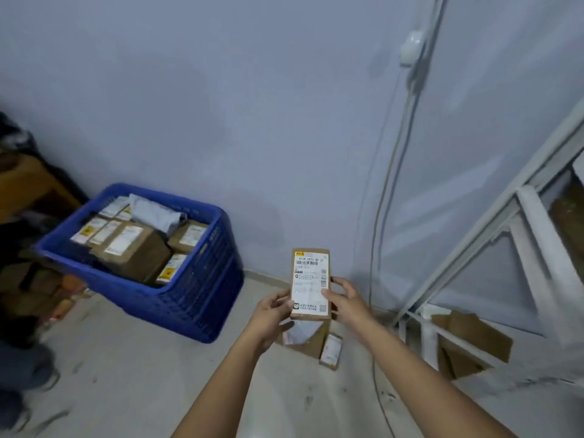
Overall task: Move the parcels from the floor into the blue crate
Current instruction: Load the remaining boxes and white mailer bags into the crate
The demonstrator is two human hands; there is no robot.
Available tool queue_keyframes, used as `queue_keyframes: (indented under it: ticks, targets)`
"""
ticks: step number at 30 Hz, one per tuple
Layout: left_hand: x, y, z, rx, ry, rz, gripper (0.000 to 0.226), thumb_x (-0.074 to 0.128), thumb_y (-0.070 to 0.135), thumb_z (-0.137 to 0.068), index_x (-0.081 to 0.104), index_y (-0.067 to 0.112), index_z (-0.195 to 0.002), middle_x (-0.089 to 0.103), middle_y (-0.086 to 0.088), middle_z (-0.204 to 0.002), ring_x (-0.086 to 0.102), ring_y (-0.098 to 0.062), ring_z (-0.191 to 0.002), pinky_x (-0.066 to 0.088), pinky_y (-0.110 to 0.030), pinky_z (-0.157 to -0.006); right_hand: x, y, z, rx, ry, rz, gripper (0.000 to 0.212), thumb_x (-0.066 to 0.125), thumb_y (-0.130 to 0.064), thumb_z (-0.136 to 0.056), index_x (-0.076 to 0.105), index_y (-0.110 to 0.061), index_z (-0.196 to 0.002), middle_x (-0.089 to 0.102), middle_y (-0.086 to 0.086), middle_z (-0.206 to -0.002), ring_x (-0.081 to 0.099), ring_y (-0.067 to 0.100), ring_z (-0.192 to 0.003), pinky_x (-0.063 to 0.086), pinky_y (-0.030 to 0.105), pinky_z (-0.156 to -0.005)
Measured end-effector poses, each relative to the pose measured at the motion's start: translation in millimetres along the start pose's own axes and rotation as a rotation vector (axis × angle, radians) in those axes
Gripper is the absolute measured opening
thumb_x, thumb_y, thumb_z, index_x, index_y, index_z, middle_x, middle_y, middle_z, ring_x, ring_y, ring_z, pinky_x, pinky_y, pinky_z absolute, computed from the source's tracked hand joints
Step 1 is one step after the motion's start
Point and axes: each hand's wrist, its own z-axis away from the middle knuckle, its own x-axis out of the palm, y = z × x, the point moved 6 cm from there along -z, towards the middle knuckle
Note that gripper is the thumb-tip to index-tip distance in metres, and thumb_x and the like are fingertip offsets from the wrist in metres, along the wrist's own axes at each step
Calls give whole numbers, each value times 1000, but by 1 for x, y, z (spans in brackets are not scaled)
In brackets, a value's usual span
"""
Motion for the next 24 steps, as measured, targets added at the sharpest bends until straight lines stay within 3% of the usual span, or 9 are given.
queue_keyframes:
  ticks: [3,7,12,17,21,24]
  targets:
    - [-60,43,41,67,30,10,32,55,12,-94,53,13,-126,68,-8,-115,65,-25,-106,53,-38,-84,74,-34,22,-20,-78,8,34,63,-10,-90,52,-20,-121,72,9,-93,70,24,-76,55,31,-60]
    - [-151,91,87,126,114,5,30,51,13,-96,53,12,-126,69,-9,-110,65,-24,-100,54,-39,-82,179,-74,50,-60,-167,50,33,62,-10,-92,50,-19,-121,71,12,-93,69,25,-76,55,33,-60]
    - [-249,152,138,216,138,-2,26,49,11,-98,52,6,-124,69,-11,-95,65,-11,-64,53,-27,-56,295,-121,72,-167,-242,130,37,63,-18,-92,50,-23,-126,71,7,-100,70,22,-87,59,38,-71]
    - [-335,187,181,240,203,32,25,49,12,-98,50,7,-122,68,-14,-106,63,-25,-88,50,-39,-78,394,-143,87,-188,-332,150,40,65,-24,-90,51,-24,-127,73,6,-101,70,23,-92,59,41,-77]
    - [-394,204,184,249,219,62,28,50,12,-97,50,6,-125,71,-4,-74,66,-13,-62,50,-37,-71,455,-153,84,-193,-367,145,39,64,-21,-91,50,-24,-128,72,6,-103,71,20,-88,56,30,-59]
    - [-430,203,167,218,276,85,23,50,13,-97,54,11,-120,74,-8,-93,70,-20,-80,52,-36,-67,491,-149,59,-176,-381,166,39,64,-23,-91,50,-25,-127,73,6,-101,72,22,-88,59,32,-65]
